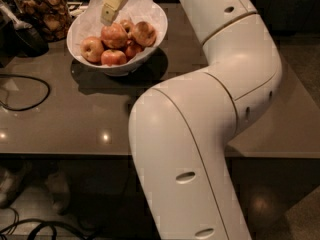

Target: Pick apple from white bowl

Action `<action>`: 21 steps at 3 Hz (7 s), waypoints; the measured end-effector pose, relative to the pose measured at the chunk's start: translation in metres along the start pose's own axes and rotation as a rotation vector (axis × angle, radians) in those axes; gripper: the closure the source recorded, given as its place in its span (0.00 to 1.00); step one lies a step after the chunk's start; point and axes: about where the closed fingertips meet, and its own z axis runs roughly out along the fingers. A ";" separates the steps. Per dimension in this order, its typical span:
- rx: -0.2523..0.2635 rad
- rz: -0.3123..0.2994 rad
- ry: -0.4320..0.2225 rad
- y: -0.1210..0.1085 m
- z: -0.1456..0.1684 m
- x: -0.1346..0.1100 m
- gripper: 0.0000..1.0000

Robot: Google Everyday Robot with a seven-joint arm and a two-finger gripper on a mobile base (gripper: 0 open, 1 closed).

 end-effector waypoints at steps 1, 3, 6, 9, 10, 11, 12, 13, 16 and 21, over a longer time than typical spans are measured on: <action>-0.014 -0.014 0.003 0.004 0.008 -0.003 0.18; -0.032 -0.032 0.003 0.007 0.017 -0.007 0.29; -0.097 -0.022 0.037 0.015 0.057 -0.004 0.30; -0.138 -0.017 0.067 0.024 0.086 -0.006 0.31; -0.155 -0.012 0.072 0.027 0.093 -0.006 0.32; -0.172 -0.005 0.076 0.030 0.100 -0.005 0.32; -0.172 -0.005 0.076 0.030 0.100 -0.005 0.52; -0.172 -0.005 0.076 0.030 0.100 -0.005 0.74; -0.108 -0.039 -0.014 0.021 0.069 -0.026 1.00; -0.197 -0.270 -0.381 0.120 -0.092 -0.028 1.00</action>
Offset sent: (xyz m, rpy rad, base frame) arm -0.0078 0.0013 -0.0082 -0.0476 0.0807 0.0542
